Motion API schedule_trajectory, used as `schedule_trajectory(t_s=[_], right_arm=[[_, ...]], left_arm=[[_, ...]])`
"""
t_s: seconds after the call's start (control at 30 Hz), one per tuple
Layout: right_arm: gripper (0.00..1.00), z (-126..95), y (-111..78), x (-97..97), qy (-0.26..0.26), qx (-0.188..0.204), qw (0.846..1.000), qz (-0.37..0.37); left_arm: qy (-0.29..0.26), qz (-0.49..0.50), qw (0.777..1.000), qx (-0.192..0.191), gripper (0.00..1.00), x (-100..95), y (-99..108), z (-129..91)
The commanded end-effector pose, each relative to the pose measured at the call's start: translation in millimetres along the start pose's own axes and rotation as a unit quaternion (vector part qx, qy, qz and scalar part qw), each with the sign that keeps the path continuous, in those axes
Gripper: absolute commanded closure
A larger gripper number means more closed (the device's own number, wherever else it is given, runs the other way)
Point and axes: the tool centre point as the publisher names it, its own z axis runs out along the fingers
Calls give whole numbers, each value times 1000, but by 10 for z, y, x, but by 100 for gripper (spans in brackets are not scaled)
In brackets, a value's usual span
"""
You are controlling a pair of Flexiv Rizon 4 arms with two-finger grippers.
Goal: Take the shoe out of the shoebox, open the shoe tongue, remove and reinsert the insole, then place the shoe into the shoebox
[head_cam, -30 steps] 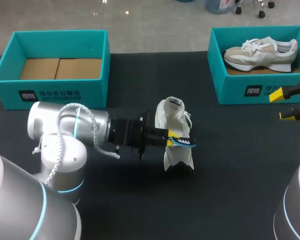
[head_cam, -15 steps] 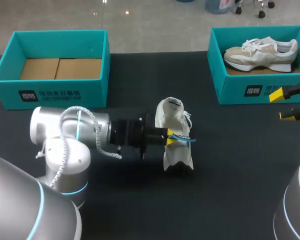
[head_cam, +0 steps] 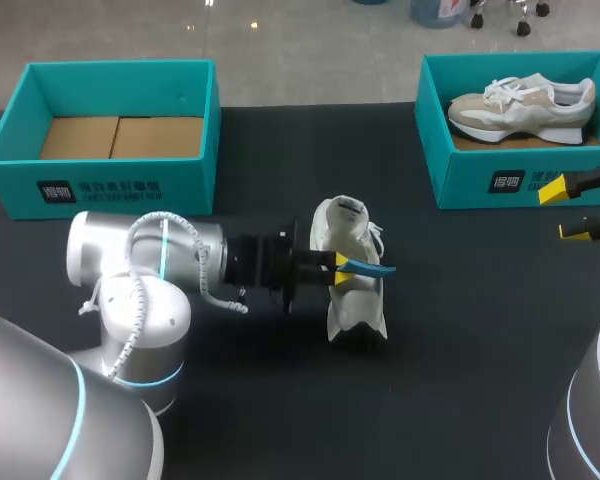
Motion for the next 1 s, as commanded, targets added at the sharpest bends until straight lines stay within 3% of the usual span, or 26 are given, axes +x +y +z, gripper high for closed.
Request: schedule_trajectory(t_s=[0.03, 0.1, 0.13, 0.17, 0.2, 0.27, 0.37, 0.53, 0.57, 0.6, 0.63, 1.0], right_arm=[[0, -1, -10, 7, -2, 0, 1000, 1], [0, -1, -10, 7, -2, 0, 1000, 1], [0, -1, -10, 7, -2, 0, 1000, 1], [0, -1, -10, 7, -2, 0, 1000, 1], [0, -1, -10, 7, -2, 0, 1000, 1], [0, -1, -10, 7, -2, 0, 1000, 1], [0, -1, -10, 7, -2, 0, 1000, 1], [0, -1, -10, 7, -2, 0, 1000, 1], [0, -1, -10, 7, -2, 0, 1000, 1], [0, -1, -10, 7, -2, 0, 1000, 1], [0, -1, -10, 7, -2, 0, 1000, 1], [0, -1, -10, 7, -2, 0, 1000, 1]], left_arm=[[5, -1, 1000, -7, 100, -9, 35, 14], [7, 0, 1000, -9, 100, -1, 28, -7], [7, 1, 1000, -9, 94, 0, 10, -21], [8, 5, 1000, -11, 66, -1, -11, -33], [9, 7, 1000, -11, 57, -2, -32, -44], [9, 12, 1000, -10, 55, -8, -73, -63], [10, 22, 1000, -8, 55, -22, -144, -91], [9, 31, 999, -4, 67, -33, -237, -141], [9, 31, 999, -4, 73, -31, -244, -145], [10, 31, 999, -4, 90, -24, -241, -146], [12, 31, 999, -6, 100, -17, -225, -142], [24, 45, 998, -26, 100, -25, -27, -32]])
